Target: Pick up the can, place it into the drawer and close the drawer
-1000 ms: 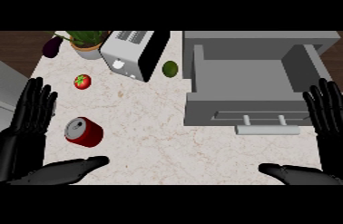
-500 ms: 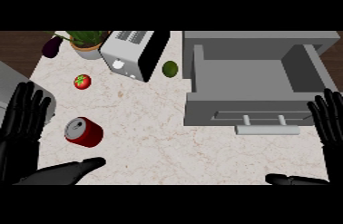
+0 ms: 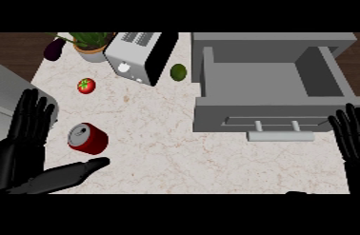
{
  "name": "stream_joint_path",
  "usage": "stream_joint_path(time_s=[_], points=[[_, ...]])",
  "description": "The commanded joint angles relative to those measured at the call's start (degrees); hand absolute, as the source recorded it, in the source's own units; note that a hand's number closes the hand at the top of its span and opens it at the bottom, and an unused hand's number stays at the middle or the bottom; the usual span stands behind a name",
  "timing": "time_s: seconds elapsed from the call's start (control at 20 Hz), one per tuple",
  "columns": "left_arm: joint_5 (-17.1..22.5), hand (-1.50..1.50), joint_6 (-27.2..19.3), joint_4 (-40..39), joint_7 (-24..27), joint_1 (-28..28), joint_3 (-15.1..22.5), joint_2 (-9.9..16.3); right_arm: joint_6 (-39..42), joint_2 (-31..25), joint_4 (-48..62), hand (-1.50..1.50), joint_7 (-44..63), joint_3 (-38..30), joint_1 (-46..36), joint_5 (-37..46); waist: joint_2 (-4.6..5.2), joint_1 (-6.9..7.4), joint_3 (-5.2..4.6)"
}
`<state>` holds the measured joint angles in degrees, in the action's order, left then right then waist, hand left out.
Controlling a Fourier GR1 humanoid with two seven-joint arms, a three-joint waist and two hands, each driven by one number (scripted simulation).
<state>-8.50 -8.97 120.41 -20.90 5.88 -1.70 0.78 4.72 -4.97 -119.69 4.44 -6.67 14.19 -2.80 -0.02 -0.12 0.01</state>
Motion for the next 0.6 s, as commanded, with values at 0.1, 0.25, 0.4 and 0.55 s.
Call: stream_joint_path(time_s=[0.1, 0.25, 0.4, 0.55], points=[[1.0, -1.50, 0.1, -2.2, 0.2, -1.2, -0.4, -0.3, -0.1, 1.2, 0.9, -1.50, 0.5, -0.4, -1.8, 1.3, -0.02, 0.08, -0.01], [5.6, -1.50, 3.1, -6.1, 5.1, 0.4, -5.5, 2.1, 2.4, -0.3, 1.5, -1.50, -1.6, -3.6, -0.6, -0.8, -0.02, 0.11, -0.01], [0.9, -1.50, -0.8, -10.1, 7.4, -3.4, -3.1, 0.0, 4.8, 0.3, 5.8, -1.50, -8.0, -4.1, 1.5, -0.1, 0.00, -0.01, 0.00], [3.2, -1.50, -0.9, -19.1, 12.6, -5.2, -5.0, 0.5, 5.0, -0.4, 5.6, -1.50, -4.8, -5.1, -0.8, -1.4, 0.03, -0.04, -0.01]])
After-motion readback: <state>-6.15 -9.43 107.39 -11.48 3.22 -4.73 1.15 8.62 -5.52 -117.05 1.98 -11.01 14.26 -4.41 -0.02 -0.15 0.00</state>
